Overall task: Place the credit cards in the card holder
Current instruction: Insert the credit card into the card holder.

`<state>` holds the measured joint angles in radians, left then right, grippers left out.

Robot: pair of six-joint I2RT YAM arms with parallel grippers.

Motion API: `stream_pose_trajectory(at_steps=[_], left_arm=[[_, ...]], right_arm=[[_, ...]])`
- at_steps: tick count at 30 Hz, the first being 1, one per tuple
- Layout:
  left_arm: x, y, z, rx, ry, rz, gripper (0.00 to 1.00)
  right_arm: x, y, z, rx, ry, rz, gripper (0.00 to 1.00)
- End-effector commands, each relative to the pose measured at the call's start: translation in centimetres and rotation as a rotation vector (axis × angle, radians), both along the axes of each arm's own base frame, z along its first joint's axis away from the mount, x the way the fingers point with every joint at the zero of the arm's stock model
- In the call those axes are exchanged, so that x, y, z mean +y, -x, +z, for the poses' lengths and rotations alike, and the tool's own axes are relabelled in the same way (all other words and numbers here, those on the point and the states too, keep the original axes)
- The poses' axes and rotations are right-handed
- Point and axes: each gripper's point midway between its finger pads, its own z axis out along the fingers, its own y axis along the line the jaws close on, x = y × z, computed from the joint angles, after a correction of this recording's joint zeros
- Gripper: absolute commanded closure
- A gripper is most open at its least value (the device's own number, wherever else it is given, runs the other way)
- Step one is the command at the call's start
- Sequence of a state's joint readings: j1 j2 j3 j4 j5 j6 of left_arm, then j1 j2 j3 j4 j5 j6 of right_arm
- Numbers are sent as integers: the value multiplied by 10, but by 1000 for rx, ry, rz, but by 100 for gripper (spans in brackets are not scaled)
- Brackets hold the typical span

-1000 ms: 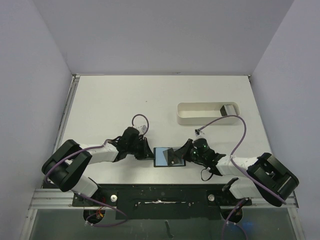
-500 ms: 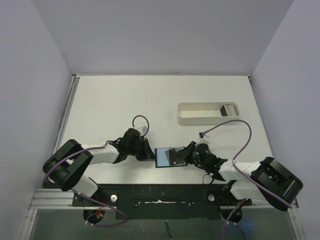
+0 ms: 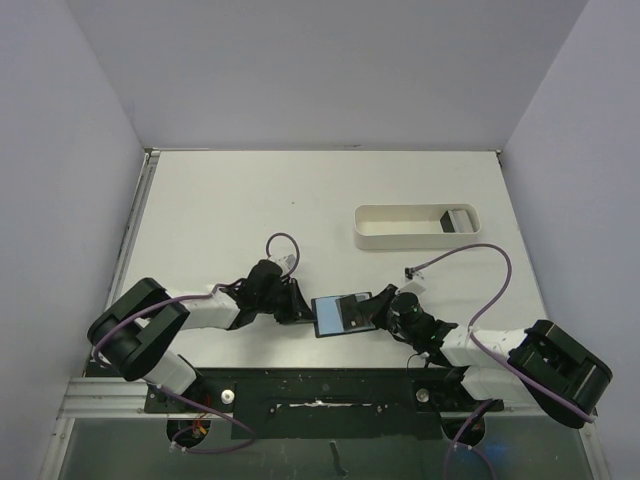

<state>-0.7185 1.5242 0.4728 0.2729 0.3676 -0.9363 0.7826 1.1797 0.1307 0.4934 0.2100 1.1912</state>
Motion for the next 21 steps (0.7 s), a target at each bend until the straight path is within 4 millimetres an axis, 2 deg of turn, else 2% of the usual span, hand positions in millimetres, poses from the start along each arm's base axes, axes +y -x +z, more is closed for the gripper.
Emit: stream_pose_trajectory(at_steps=[1,6,13,19,21], left_arm=[[6,18,-18,54,-44,-20,100],[3,19,-16,58,-29,-23,100],[0,22,-15,67,-7,-20,100],[-2,23,-14,72,0,-17,100],[-2,22,-14,70,5,-15,100]], right_arm=[[-9,-8,3,-48,20,-62,100],[-6,-7,3,-62,31,-51,100],[5,6,1,-55,43,-46,100],[19,8,2,-40,37,-24,100],[27,9,2,-35,49,11,95]])
